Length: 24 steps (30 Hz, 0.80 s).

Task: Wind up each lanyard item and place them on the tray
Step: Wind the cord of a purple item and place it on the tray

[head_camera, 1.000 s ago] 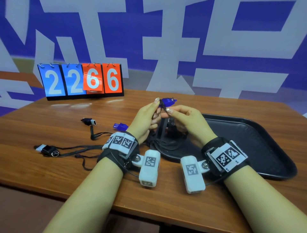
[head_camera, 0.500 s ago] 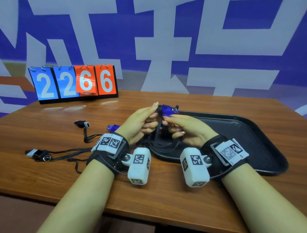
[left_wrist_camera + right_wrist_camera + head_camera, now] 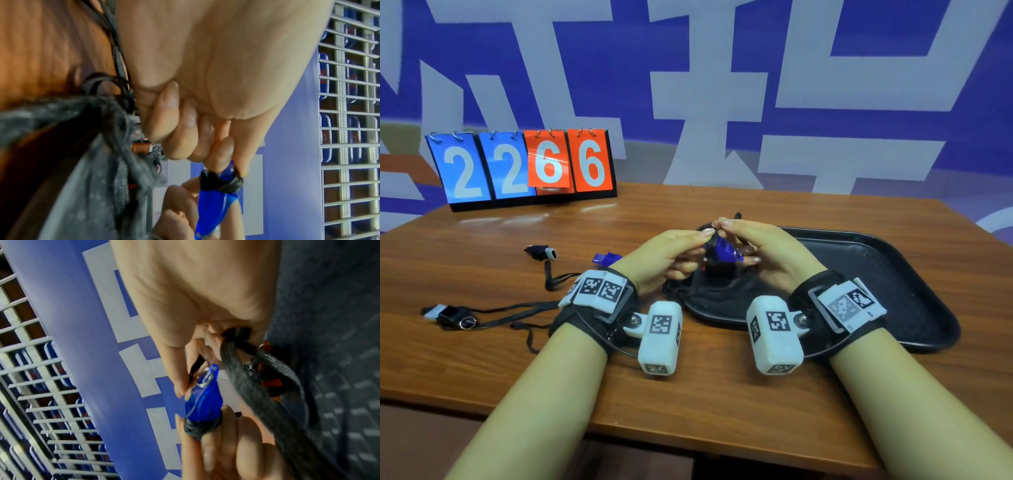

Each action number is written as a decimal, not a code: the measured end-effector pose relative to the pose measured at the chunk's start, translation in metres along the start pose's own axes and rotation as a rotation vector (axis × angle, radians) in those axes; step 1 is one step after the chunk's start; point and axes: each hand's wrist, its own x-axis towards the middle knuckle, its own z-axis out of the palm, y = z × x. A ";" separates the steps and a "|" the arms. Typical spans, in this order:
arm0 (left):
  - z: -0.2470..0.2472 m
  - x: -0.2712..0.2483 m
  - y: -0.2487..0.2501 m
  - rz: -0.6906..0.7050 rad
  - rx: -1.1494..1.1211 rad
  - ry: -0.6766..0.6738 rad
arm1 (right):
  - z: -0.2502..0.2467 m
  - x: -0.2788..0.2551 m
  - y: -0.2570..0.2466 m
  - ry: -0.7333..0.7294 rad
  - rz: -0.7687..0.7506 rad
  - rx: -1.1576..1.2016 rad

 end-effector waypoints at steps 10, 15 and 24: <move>-0.001 0.001 0.003 0.073 0.157 0.179 | 0.014 -0.012 -0.005 0.139 -0.393 -0.259; -0.001 0.004 0.001 0.143 0.174 0.263 | 0.016 -0.010 -0.001 0.125 -0.380 -0.331; 0.001 0.005 0.000 0.206 0.122 0.295 | 0.014 -0.013 0.003 -0.014 -0.388 -0.344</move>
